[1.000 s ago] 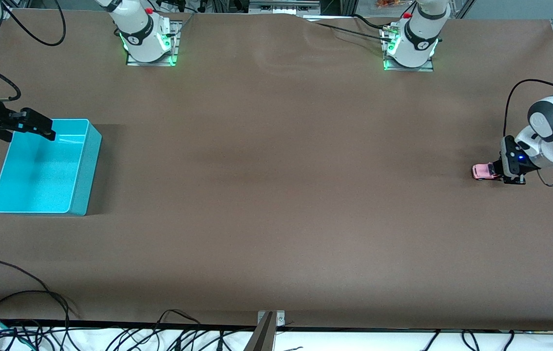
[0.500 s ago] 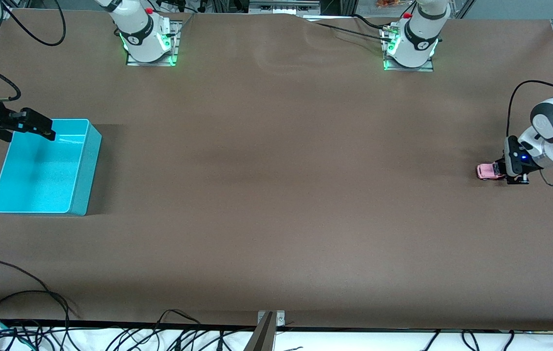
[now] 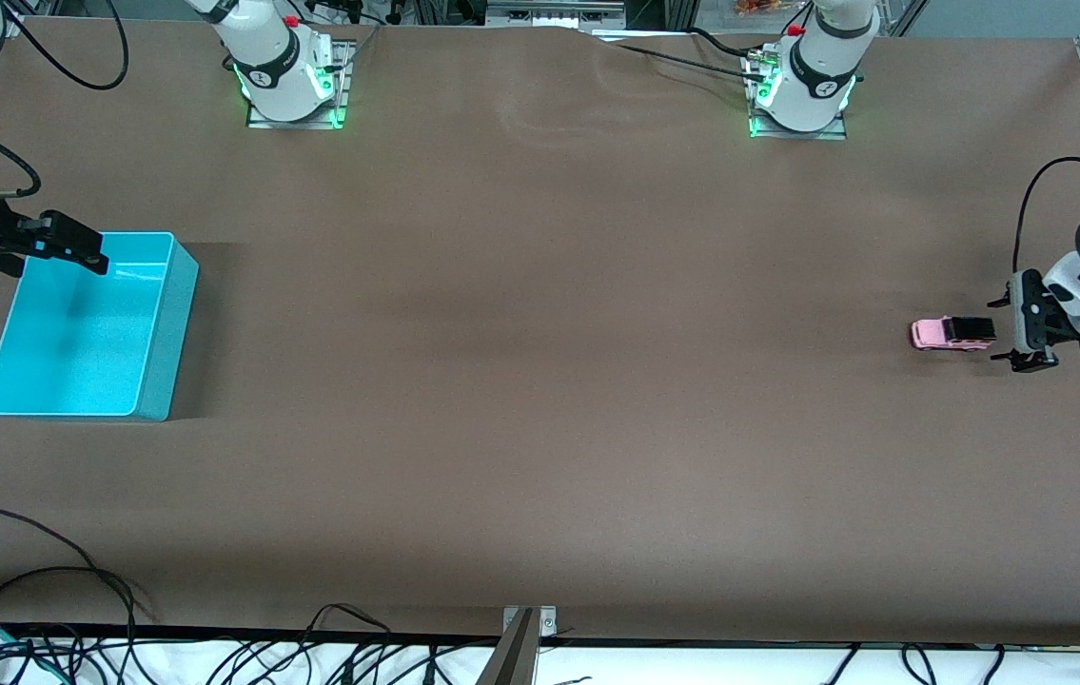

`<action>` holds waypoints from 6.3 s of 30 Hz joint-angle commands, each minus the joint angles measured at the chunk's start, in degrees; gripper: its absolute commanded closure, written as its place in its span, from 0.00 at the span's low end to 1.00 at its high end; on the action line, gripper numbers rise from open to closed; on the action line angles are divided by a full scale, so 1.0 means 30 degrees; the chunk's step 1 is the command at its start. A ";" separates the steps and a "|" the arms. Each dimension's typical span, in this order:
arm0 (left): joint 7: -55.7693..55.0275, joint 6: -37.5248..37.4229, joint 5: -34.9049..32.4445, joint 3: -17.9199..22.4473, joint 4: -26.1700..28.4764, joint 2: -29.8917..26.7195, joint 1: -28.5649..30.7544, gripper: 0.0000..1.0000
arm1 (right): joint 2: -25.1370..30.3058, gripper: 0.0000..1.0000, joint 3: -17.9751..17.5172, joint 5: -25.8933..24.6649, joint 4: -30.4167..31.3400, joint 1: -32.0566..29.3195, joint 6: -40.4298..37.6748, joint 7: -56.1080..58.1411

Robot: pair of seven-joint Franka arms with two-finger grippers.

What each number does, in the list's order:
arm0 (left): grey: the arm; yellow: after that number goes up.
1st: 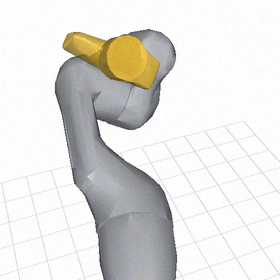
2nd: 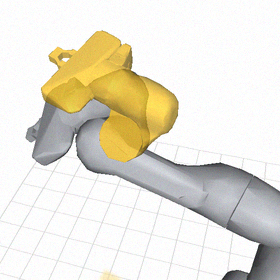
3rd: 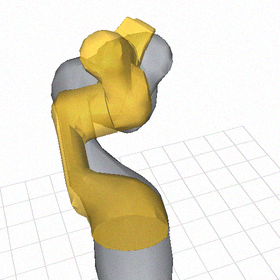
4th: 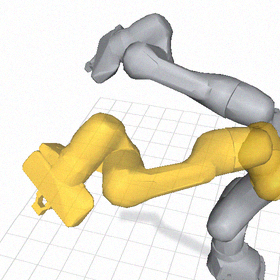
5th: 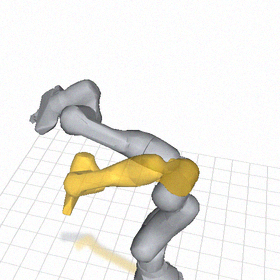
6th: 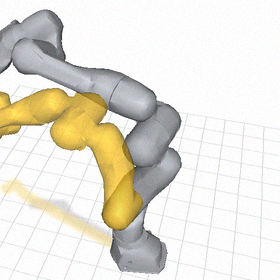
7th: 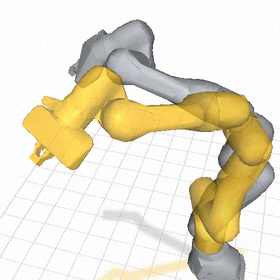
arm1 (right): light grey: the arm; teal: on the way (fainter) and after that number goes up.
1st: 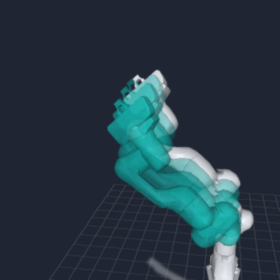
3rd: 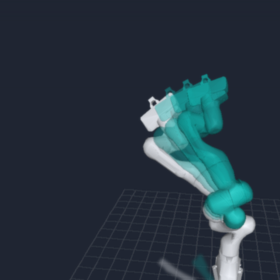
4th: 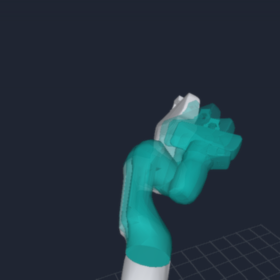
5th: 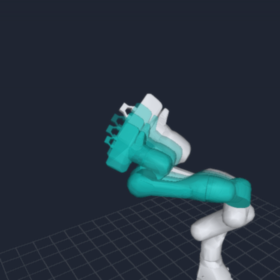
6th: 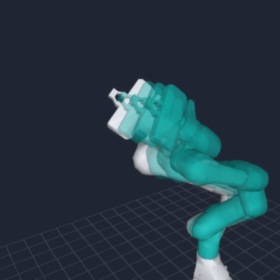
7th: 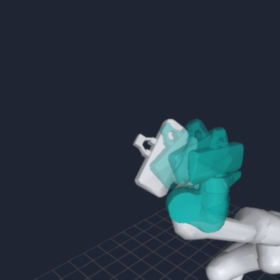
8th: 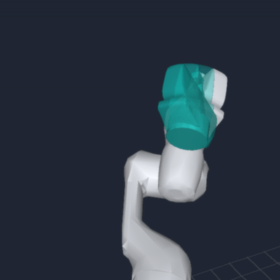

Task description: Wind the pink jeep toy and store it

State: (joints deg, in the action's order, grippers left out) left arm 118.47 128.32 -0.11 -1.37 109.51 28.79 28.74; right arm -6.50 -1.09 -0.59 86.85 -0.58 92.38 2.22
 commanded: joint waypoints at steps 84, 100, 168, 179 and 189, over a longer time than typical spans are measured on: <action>-3.0610 -0.9639 -0.0579 -0.5083 -0.6827 -0.5642 -0.7352 0.00 | -0.0119 0.00 0.0010 -0.0127 -0.0327 0.0019 -0.0059 -0.0153; -3.3486 -0.9727 0.1061 0.1211 -0.6475 -0.7547 -0.9839 0.00 | -0.0119 0.00 0.0011 -0.0186 -0.0327 0.0019 -0.0030 -0.0153; -3.5214 -0.9492 0.0563 -0.0070 -0.4218 -0.9365 -0.9053 0.00 | 0.0496 0.00 -0.0019 -0.0186 1.2913 0.0048 1.0634 -0.0182; -3.6444 -0.9668 0.0798 -0.0217 -0.4541 -0.9305 -0.9082 0.00 | 0.0350 0.00 0.0040 -0.0098 1.5169 -0.0127 1.2799 -0.0647; -3.7763 -0.9727 0.0711 -0.0217 -0.4512 -0.8983 -0.9111 0.00 | -0.0119 0.00 0.0069 -0.0098 1.6548 -0.0157 1.5556 -1.0518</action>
State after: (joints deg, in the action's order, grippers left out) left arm 7.61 99.66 1.43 -2.31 96.54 1.41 1.80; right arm -7.84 -0.70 -0.78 133.81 -0.74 135.86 -17.57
